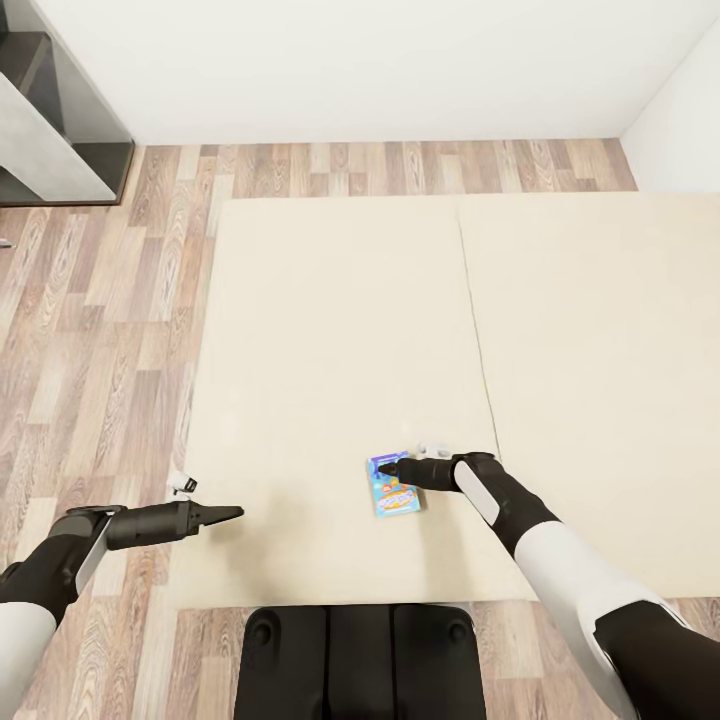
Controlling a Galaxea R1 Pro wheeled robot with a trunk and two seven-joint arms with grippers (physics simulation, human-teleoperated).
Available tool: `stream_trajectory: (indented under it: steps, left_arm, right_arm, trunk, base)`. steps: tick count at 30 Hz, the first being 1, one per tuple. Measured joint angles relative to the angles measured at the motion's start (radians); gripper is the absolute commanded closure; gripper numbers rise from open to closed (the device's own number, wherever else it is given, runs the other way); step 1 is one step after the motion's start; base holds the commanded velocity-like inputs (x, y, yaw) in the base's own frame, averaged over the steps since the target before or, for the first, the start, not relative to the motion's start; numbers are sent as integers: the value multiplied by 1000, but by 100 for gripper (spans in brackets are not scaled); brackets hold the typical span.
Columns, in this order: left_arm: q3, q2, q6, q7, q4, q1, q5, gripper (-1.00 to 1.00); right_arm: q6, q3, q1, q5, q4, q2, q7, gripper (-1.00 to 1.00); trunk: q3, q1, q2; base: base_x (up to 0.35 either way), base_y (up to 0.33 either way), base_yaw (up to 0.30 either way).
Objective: Put all the toys in the child's room - the three board games (two on the bed and one on the table), the two jigsaw puzzles on the table, and the tennis ball on the table - inside the toy box on the table in the child's room.
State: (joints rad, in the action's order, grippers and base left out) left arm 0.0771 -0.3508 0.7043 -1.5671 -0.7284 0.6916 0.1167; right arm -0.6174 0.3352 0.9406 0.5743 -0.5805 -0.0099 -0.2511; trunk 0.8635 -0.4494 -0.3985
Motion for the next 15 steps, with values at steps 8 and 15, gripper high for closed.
stream_trajectory:
  steps: [8, 15]
  left_arm:
    - [0, 0, 0, 0, 0, 0, 0, -100]
    - [0, 0, 0, 0, 0, 0, 0, -100]
  right_arm:
    - [0, 0, 0, 0, 0, 0, 1, -100]
    - [0, 0, 0, 1, 0, 0, 2, -100]
  trunk:
    - [0, 0, 0]
    - [0, 0, 0]
  base:
    - [0, 62, 0]
    - [0, 18, 0]
